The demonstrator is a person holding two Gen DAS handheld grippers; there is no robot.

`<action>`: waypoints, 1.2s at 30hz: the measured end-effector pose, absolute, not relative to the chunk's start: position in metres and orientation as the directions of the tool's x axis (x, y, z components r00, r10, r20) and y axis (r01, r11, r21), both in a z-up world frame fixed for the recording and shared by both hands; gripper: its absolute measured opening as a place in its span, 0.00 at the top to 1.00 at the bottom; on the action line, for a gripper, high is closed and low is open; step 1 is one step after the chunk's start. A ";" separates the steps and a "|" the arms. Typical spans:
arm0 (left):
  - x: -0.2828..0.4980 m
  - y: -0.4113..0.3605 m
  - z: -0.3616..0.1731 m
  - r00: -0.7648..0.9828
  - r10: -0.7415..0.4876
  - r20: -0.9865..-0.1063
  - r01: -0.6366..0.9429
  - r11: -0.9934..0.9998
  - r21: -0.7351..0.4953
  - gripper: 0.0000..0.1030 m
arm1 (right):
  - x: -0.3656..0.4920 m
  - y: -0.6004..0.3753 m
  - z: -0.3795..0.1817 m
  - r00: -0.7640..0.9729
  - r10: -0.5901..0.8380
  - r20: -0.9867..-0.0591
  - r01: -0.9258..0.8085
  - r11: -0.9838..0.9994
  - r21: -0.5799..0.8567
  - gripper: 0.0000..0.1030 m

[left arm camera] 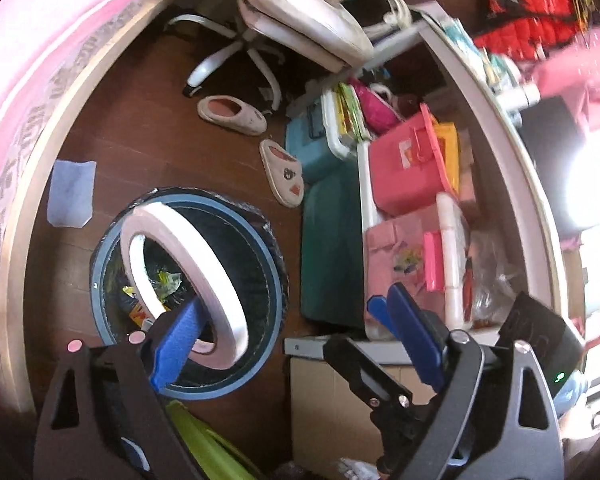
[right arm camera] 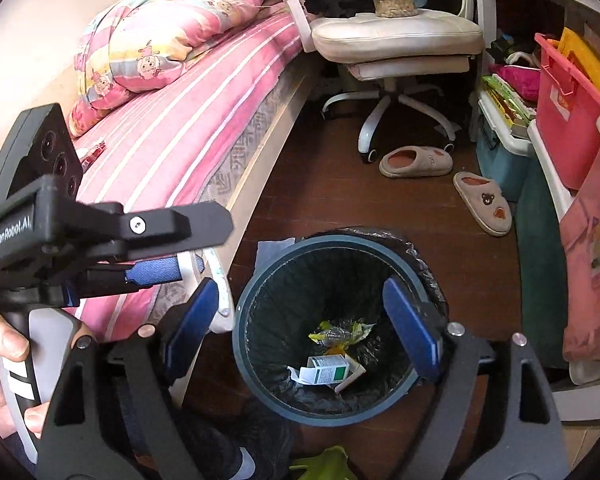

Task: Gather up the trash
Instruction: 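Open both tools to drop the box and tape roll into the bin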

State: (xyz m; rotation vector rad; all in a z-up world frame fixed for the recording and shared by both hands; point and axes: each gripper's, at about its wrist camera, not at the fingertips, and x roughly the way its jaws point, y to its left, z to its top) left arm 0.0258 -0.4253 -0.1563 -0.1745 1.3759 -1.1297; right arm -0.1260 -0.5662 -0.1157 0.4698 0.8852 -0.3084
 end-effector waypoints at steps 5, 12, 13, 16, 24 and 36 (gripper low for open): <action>0.013 -0.448 -0.173 -0.267 -0.586 -0.765 0.597 0.523 -0.608 0.15 | -0.132 -0.568 -0.123 0.555 -0.080 -0.828 0.477 0.846 0.238 0.19; 0.003 -0.467 -0.204 -0.304 -0.401 -0.864 0.654 0.572 -0.496 0.14 | -0.143 -0.577 -0.149 0.491 -0.042 -0.870 0.512 0.822 0.249 0.19; 0.003 -0.470 -0.206 -0.297 -0.370 -0.880 0.668 0.579 -0.468 0.14 | -0.144 -0.576 -0.152 0.486 -0.038 -0.873 0.516 0.819 0.252 0.19; 0.001 -0.479 -0.209 -0.260 -0.290 -0.921 0.719 0.578 -0.385 0.14 | -0.146 -0.578 -0.163 0.465 -0.020 -0.885 0.531 0.806 0.261 0.19; -0.001 -0.495 -0.205 -0.165 -0.173 -0.971 0.808 0.540 -0.234 0.14 | -0.147 -0.584 -0.173 0.455 0.012 -0.890 0.545 0.787 0.289 0.19; 0.019 -0.468 -0.138 -0.085 -0.382 -0.920 0.745 0.589 -0.313 0.14 | -0.137 -0.569 -0.126 0.544 -0.016 -0.839 0.495 0.813 0.306 0.19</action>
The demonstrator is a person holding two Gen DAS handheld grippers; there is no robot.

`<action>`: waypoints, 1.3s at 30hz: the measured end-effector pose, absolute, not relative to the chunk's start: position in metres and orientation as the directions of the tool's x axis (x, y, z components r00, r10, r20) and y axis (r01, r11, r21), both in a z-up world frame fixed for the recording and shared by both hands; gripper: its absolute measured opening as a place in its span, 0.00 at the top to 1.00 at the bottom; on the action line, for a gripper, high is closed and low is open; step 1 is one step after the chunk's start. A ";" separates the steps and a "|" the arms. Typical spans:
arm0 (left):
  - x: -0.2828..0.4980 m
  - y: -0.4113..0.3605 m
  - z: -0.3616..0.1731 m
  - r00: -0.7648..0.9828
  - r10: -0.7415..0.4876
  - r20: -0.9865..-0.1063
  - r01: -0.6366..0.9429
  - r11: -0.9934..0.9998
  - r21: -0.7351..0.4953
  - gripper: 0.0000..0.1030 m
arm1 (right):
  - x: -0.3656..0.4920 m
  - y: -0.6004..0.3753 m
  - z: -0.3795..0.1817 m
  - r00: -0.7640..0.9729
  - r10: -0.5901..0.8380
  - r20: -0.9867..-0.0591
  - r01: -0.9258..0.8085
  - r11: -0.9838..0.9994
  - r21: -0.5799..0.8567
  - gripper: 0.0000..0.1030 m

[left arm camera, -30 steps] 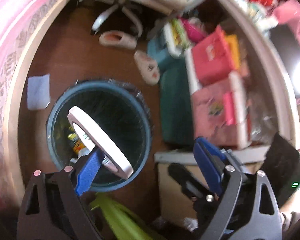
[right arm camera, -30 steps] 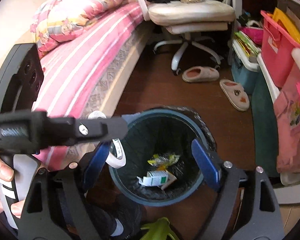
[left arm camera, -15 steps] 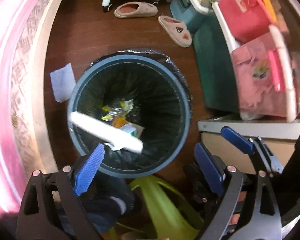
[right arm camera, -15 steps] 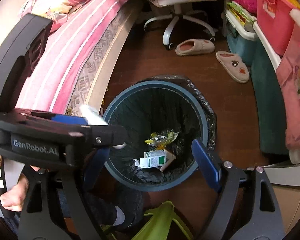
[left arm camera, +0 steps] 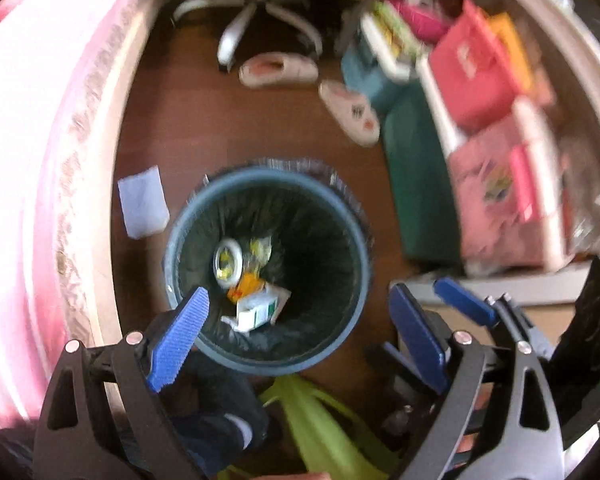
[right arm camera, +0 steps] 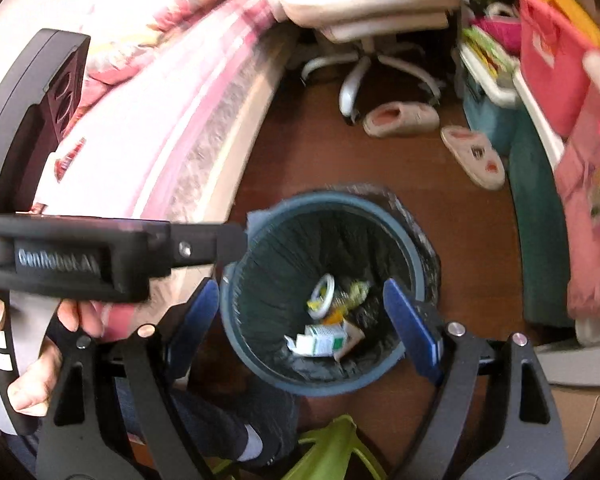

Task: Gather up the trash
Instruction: 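Open both tools to drop the box and tape roll into the bin, then move both tools back over the bed toward the bottle and snack bag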

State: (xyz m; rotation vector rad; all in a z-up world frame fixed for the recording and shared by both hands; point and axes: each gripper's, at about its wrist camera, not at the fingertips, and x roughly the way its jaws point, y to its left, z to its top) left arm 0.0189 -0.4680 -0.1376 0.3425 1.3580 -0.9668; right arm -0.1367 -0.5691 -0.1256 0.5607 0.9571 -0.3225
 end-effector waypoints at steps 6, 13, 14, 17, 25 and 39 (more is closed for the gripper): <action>0.045 -0.415 -0.064 0.026 -0.561 -0.827 0.676 0.620 -0.399 0.14 | -0.112 -0.543 -0.074 0.636 -0.009 -0.772 0.385 0.870 0.307 0.18; 0.073 -0.325 -0.001 0.169 -0.636 -0.753 0.620 0.663 -0.420 0.14 | -0.070 -0.488 -0.011 0.729 0.076 -0.680 0.206 0.924 0.323 0.17; 0.077 -0.309 0.006 0.191 -0.642 -0.743 0.607 0.672 -0.425 0.14 | -0.065 -0.479 -0.004 0.737 0.088 -0.670 0.182 0.929 0.322 0.17; 0.088 -0.256 0.021 0.290 -0.626 -0.724 0.559 0.725 -0.403 0.14 | -0.046 -0.448 0.016 0.760 0.128 -0.638 0.101 0.946 0.309 0.15; 0.121 -0.114 0.023 0.491 -0.497 -0.715 0.302 0.867 -0.396 0.14 | 0.010 -0.355 0.041 0.744 0.258 -0.617 -0.095 0.954 0.285 0.14; 0.209 -0.009 -0.011 0.552 -0.479 -0.683 0.132 0.859 -0.495 0.13 | 0.134 -0.255 0.017 0.654 0.379 -0.655 -0.224 0.924 0.310 0.13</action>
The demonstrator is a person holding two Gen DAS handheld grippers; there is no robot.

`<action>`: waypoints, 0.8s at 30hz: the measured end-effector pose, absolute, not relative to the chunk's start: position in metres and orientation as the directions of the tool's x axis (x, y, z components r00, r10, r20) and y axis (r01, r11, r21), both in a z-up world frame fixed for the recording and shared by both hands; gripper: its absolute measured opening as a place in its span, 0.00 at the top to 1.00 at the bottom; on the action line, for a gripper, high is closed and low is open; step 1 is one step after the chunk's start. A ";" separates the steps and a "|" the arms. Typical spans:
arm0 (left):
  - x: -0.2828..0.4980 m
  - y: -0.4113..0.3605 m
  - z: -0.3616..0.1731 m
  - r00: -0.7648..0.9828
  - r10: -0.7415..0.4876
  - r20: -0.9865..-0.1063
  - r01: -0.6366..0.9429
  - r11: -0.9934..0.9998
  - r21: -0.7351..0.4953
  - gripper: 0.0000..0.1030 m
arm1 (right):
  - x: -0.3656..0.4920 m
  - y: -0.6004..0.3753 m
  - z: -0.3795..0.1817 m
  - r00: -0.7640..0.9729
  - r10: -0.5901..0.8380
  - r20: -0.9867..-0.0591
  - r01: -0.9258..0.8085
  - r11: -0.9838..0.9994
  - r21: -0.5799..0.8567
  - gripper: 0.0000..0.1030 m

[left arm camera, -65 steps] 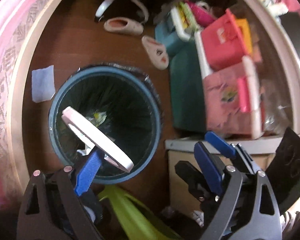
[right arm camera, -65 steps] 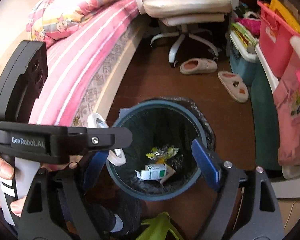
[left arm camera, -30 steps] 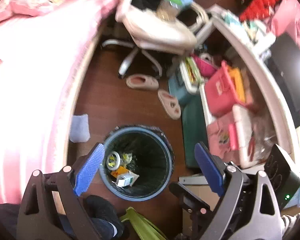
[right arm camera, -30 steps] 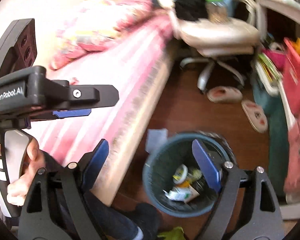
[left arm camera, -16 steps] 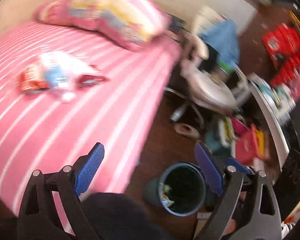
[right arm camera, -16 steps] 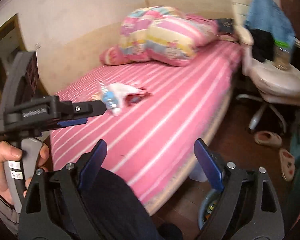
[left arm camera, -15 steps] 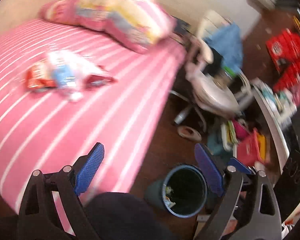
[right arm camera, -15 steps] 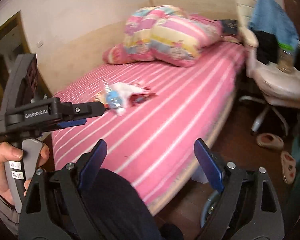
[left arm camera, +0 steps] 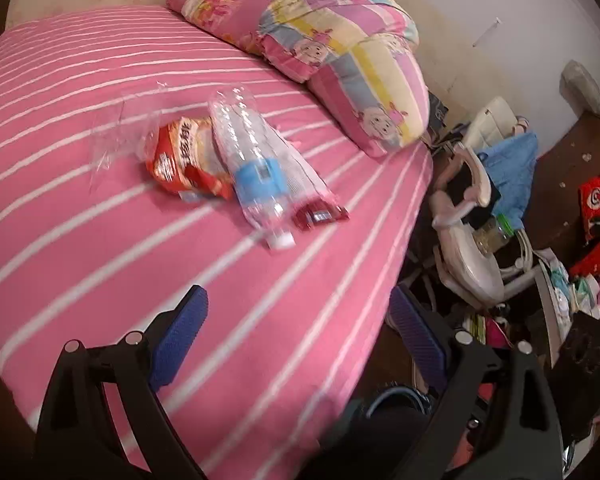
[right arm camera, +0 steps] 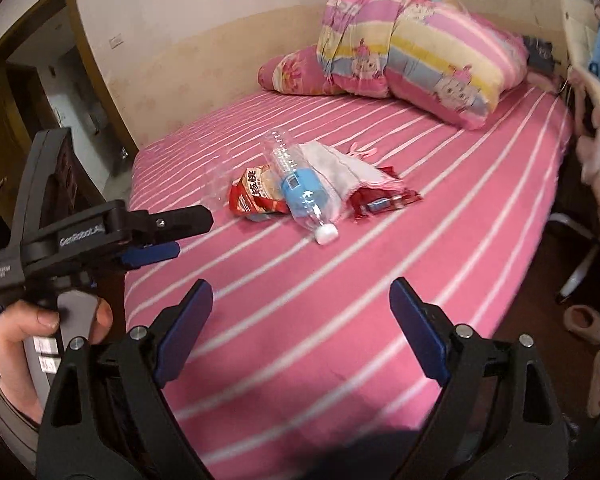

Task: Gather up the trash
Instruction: 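Move both tools back over the bed toward the bottle and snack bag, then grasp the clear plastic bottle with the right tool at its blue label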

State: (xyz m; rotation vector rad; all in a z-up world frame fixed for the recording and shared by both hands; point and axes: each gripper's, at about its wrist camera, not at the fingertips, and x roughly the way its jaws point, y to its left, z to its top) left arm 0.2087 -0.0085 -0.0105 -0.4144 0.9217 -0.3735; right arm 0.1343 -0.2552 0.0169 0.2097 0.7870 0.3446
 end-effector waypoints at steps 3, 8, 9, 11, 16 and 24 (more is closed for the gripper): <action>0.237 -0.002 -0.021 0.554 -0.481 -0.680 0.128 0.856 -0.501 0.13 | 0.171 -0.245 -0.008 0.651 0.373 -0.662 -0.223 0.927 0.303 0.13; 0.284 -0.004 -0.035 0.531 -0.503 -0.682 0.129 0.844 -0.521 0.13 | 0.209 -0.230 -0.037 0.650 0.371 -0.664 -0.274 0.929 0.251 0.13; 0.292 -0.004 -0.037 0.531 -0.502 -0.683 0.128 0.844 -0.521 0.13 | 0.220 -0.226 -0.045 0.648 0.375 -0.663 -0.286 0.927 0.244 0.13; 0.311 -0.008 -0.041 0.530 -0.501 -0.684 0.129 0.845 -0.519 0.13 | 0.232 -0.224 -0.054 0.636 0.381 -0.671 -0.294 0.923 0.246 0.13; 0.350 -0.012 -0.061 0.513 -0.512 -0.689 0.106 0.834 -0.541 0.13 | 0.261 -0.216 -0.067 0.613 0.403 -0.679 -0.325 0.912 0.248 0.13; 0.398 -0.015 -0.076 0.513 -0.493 -0.703 0.086 0.844 -0.529 0.13 | 0.299 -0.210 -0.087 0.569 0.424 -0.705 -0.367 0.898 0.244 0.13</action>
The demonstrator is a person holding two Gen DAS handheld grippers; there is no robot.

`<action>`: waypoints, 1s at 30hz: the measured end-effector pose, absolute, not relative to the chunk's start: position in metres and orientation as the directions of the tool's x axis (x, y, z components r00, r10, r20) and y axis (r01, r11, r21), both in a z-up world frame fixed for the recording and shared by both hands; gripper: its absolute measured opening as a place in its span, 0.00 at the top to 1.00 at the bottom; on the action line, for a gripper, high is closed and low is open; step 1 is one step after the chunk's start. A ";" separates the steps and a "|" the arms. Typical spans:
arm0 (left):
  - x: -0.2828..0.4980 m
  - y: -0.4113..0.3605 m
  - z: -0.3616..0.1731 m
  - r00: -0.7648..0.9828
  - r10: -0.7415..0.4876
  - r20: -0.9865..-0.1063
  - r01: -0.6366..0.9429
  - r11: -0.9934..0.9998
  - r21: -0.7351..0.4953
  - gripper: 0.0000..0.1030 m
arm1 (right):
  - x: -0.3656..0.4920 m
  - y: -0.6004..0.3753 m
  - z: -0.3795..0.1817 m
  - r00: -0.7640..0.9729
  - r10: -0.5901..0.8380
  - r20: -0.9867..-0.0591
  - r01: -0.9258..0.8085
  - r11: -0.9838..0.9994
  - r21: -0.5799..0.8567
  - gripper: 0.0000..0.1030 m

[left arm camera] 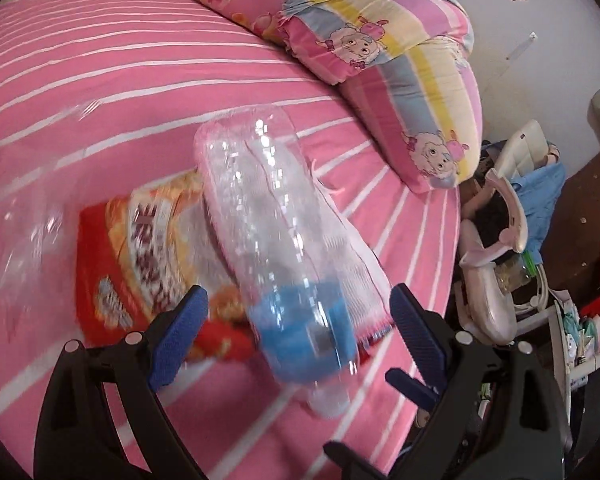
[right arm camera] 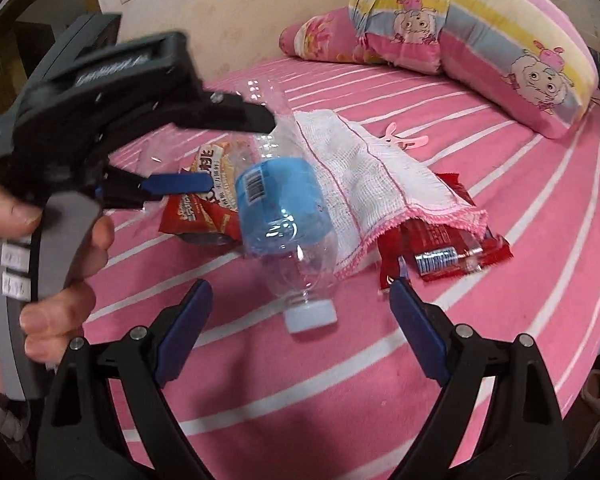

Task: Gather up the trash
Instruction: 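Grasp the clear plastic bottle with the right tool at its blue label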

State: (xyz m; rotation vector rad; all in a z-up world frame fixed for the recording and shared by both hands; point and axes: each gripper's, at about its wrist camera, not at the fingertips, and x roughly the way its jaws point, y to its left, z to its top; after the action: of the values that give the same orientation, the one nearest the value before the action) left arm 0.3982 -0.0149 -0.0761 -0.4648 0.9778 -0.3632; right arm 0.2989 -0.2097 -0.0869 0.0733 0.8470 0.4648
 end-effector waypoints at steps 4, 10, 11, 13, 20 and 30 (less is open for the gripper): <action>0.419 -0.018 -0.084 0.486 -0.481 -0.730 0.075 0.855 -0.513 0.13 | 0.315 -0.206 -0.094 0.542 0.435 -0.719 -0.370 0.892 0.261 0.13; 0.429 -0.025 -0.105 0.423 -0.507 -0.751 0.066 0.843 -0.533 0.13 | 0.333 -0.189 -0.113 0.468 0.440 -0.766 -0.410 0.876 0.253 0.32; 0.429 -0.026 -0.108 0.417 -0.513 -0.750 0.066 0.840 -0.538 0.13 | 0.334 -0.187 -0.115 0.461 0.437 -0.772 -0.415 0.875 0.248 0.34; 0.430 -0.027 -0.113 0.408 -0.528 -0.745 0.068 0.831 -0.552 0.14 | 0.335 -0.183 -0.118 0.456 0.424 -0.782 -0.417 0.879 0.232 0.39; 0.429 -0.025 -0.116 0.393 -0.600 -0.697 0.085 0.778 -0.622 0.40 | 0.335 -0.182 -0.118 0.461 0.425 -0.779 -0.412 0.880 0.236 0.48; 0.415 -0.023 -0.094 0.425 -0.620 -0.659 0.115 0.759 -0.640 0.40 | 0.317 -0.179 -0.103 0.514 0.421 -0.747 -0.434 0.879 0.197 0.48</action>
State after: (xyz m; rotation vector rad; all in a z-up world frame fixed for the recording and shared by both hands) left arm 0.4150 -0.0225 -0.0938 -0.5581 1.0387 -0.4906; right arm 0.3166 -0.1785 -0.1028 -0.0151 0.8938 0.5137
